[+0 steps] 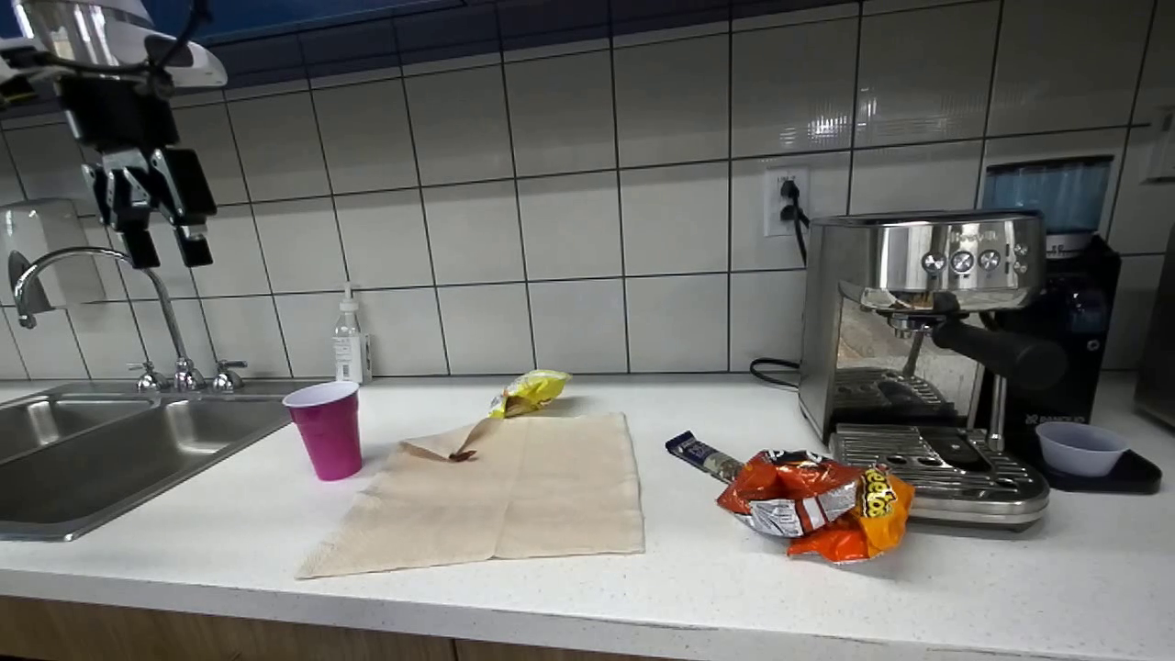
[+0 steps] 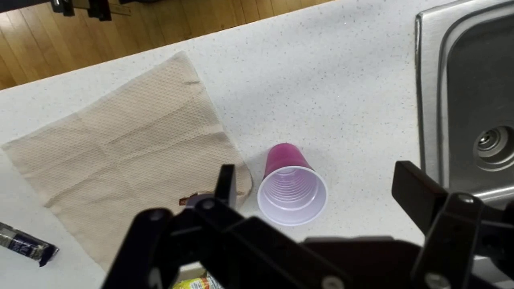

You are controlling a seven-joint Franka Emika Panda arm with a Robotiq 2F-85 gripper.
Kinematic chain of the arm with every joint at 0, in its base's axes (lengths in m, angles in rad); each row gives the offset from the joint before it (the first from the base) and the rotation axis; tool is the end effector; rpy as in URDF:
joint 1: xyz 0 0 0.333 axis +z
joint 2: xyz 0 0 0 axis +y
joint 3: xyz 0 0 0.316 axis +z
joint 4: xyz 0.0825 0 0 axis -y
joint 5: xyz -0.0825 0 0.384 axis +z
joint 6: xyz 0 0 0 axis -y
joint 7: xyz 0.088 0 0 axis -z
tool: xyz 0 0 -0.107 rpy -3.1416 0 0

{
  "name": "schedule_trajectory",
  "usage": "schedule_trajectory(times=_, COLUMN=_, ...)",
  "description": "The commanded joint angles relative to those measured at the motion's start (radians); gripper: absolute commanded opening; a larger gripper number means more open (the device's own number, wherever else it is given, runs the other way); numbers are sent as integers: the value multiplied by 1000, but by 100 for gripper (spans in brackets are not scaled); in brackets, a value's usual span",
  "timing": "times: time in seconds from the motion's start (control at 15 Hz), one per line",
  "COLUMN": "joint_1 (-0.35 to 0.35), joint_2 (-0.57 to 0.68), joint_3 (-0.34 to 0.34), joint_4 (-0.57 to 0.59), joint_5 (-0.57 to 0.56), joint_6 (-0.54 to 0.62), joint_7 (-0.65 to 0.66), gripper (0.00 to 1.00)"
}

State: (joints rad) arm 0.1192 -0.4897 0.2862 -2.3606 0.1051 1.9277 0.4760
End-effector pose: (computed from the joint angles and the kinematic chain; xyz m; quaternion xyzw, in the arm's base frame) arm 0.3730 0.1787 0.5050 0.9974 -0.0673 0.0261 0.0068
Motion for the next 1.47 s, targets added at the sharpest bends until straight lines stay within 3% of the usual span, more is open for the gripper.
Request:
schedule_trajectory(times=0.0, joint_1=-15, joint_2=-36, joint_3=16, joint_4=-70, joint_5=-47, joint_6=51, joint_7=55, gripper=100)
schedule_trajectory(times=0.73, joint_1=-78, joint_2=-6, joint_3=6, joint_4=-225, joint_5=-144, joint_6=187, joint_7=234, gripper=100)
schedule_trajectory(times=1.4, joint_1=-154, joint_2=141, joint_3=-29, joint_4=-219, joint_5=-262, joint_6=254, joint_7=349, gripper=100)
